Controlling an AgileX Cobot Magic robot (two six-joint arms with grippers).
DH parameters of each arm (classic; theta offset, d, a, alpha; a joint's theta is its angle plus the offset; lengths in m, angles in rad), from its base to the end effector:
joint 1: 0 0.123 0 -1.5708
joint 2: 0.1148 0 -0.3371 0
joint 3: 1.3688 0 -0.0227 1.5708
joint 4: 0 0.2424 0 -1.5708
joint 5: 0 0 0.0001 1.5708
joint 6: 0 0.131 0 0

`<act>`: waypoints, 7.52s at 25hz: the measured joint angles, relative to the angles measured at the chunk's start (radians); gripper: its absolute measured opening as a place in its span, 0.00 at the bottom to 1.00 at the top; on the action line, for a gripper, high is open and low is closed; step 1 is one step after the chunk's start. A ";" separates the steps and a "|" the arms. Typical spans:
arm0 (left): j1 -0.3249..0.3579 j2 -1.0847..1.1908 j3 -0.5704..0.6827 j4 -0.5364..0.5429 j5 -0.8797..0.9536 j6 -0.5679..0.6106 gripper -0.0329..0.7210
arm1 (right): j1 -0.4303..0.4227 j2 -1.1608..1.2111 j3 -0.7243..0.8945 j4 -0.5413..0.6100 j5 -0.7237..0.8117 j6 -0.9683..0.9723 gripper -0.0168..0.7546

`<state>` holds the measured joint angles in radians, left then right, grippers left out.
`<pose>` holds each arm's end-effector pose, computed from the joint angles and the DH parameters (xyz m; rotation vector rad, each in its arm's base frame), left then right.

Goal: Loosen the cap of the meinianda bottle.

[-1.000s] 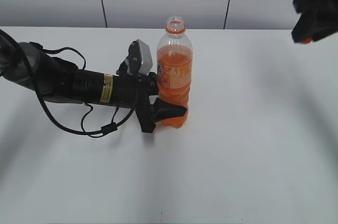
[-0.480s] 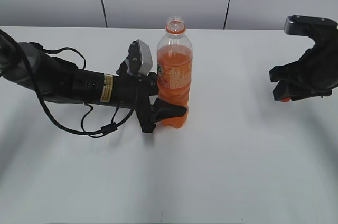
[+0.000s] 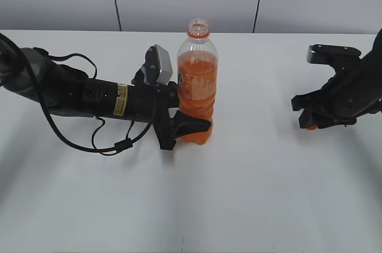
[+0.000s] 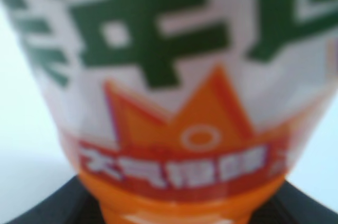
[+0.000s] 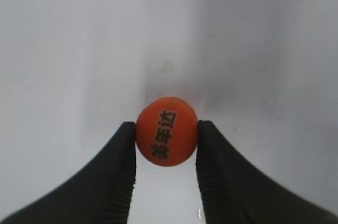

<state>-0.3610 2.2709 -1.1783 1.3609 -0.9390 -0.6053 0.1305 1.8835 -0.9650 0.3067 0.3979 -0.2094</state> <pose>0.3886 -0.2572 0.1081 1.3671 1.6037 -0.8794 0.3603 0.0628 0.1441 -0.1075 2.7874 0.2146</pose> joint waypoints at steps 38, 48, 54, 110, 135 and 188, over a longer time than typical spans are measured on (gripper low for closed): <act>0.000 0.000 0.000 -0.002 0.000 0.000 0.58 | 0.000 0.078 -0.003 0.048 -0.020 -0.024 0.78; 0.000 0.000 0.000 -0.002 -0.001 0.000 0.58 | 0.000 0.056 -0.002 0.067 -0.001 -0.025 0.78; 0.000 0.000 0.000 -0.002 -0.003 0.000 0.58 | 0.000 0.001 -0.008 0.078 0.011 -0.025 0.78; 0.235 -0.395 0.003 0.046 0.913 -0.333 0.75 | 0.000 -0.323 -0.109 -0.004 0.057 -0.026 0.78; 0.235 -0.721 -0.062 -1.116 2.005 0.536 0.74 | 0.000 -0.457 -0.468 -0.314 0.575 0.115 0.78; 0.235 -1.793 0.604 -1.361 2.043 0.591 0.72 | 0.000 -1.305 0.261 -0.353 0.808 0.221 0.78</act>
<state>-0.1260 0.4775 -0.5743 0.0000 1.1043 -0.0140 0.1305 0.5780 -0.7042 -0.0459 1.2062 0.0115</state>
